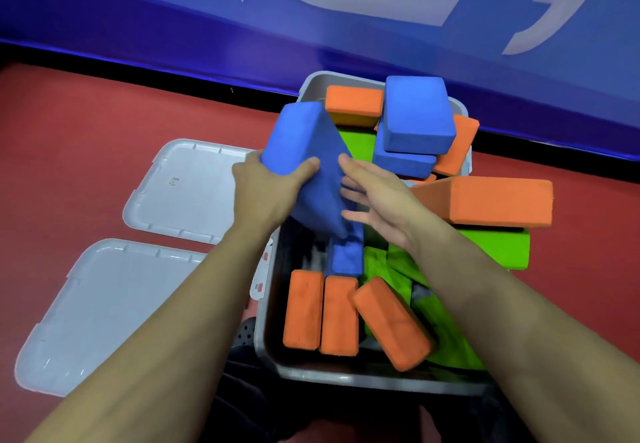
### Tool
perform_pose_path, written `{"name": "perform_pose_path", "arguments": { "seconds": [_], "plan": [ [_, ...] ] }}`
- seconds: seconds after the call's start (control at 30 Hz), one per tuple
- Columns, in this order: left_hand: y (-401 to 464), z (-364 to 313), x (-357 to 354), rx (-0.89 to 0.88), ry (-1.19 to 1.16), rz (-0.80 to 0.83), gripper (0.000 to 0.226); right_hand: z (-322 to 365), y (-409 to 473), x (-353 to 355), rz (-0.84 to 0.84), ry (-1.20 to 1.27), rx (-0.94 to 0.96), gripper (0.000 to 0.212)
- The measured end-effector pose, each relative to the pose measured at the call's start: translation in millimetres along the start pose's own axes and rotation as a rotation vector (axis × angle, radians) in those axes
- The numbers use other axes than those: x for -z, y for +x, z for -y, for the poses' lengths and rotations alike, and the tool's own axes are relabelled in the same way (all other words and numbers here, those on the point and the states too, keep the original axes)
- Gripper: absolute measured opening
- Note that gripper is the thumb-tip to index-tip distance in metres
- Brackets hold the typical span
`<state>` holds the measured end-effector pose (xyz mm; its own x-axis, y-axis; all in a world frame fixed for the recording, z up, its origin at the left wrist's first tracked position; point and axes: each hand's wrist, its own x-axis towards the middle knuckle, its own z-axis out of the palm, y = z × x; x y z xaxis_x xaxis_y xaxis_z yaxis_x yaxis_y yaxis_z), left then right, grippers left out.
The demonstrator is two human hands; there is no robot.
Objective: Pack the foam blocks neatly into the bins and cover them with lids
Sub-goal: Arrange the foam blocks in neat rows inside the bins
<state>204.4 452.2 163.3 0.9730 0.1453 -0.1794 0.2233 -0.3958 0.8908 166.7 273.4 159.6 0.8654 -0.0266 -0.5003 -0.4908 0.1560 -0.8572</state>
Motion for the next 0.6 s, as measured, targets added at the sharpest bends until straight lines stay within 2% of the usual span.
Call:
{"name": "perform_pose_path", "arguments": {
  "seconds": [0.07, 0.13, 0.17, 0.23, 0.27, 0.37, 0.47, 0.6],
  "plan": [
    [-8.1, -3.4, -5.2, -0.106, 0.038, 0.078, 0.089, 0.9, -2.0, -6.3, 0.019, 0.012, -0.016, 0.054],
    [-16.8, -7.0, -7.8, -0.191, 0.009, 0.185, 0.071, 3.0, -3.8, -7.3, 0.022, 0.041, -0.04, 0.075],
    [-20.2, -8.7, -8.0, -0.217, -0.001, 0.23, 0.059, 5.1, -5.1, -6.5, 0.021, 0.038, -0.046, 0.077],
    [-19.8, -7.1, -8.1, -0.225, -0.014, 0.295, 0.042, 8.7, -8.0, -4.3, -0.006, -0.002, -0.049, 0.071],
    [-19.5, -7.4, -6.8, -0.196, -0.037, 0.321, 0.041, 8.9, -9.1, -3.2, -0.035, -0.033, -0.051, 0.068],
    [-17.2, -4.1, -6.2, -0.11, -0.107, 0.362, 0.056, 3.7, -9.9, -3.4, -0.121, -0.161, -0.047, 0.061],
    [-18.1, -1.3, -7.3, -0.083, -0.134, 0.369, 0.041, -0.7, -10.8, -5.8, -0.139, -0.228, -0.065, 0.059],
    [-15.2, 2.9, -5.6, -0.008, -0.185, 0.357, 0.036, 0.6, -8.5, -7.4, -0.147, -0.322, -0.065, 0.062]
  ]
}}
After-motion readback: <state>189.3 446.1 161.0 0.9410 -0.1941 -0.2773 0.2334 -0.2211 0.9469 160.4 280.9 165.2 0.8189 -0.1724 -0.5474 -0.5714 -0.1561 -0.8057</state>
